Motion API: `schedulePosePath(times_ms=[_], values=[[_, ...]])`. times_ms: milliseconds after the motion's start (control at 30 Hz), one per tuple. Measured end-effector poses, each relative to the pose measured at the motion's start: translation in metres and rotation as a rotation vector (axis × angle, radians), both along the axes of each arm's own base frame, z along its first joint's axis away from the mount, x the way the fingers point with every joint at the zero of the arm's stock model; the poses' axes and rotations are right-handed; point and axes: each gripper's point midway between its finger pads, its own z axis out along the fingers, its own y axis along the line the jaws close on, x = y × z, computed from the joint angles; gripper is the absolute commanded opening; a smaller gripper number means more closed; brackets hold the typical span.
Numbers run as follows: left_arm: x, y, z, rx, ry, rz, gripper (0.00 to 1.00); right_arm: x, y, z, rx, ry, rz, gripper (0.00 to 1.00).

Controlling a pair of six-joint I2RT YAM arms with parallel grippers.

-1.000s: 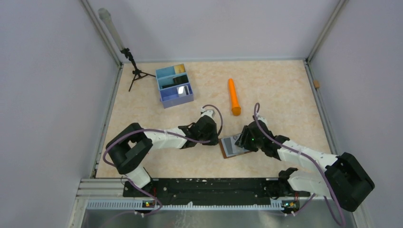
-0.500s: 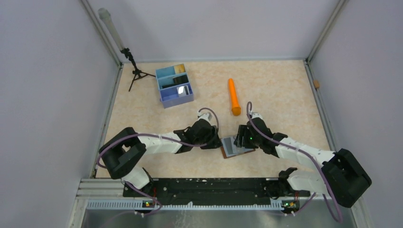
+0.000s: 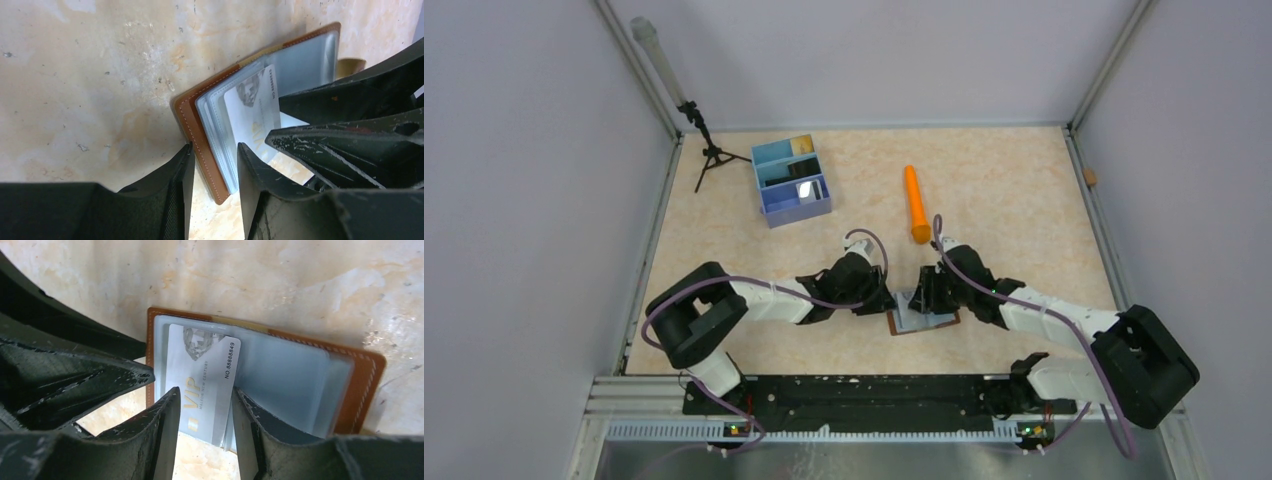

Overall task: Put the credit cards into the card holder
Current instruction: Insert the credit card into the card holder.

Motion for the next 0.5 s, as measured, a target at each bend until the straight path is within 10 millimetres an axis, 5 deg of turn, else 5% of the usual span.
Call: schedulePosePath(times_ms=[333,500], values=[[0.001,-0.001,0.000,-0.020,-0.009,0.010,0.39,-0.005,0.014,0.007,0.074,-0.001,0.059,0.40],[0.002,0.000,0.002,-0.028,-0.014,0.017,0.60,-0.005,0.014,0.007,0.084,0.007,0.043,0.50]])
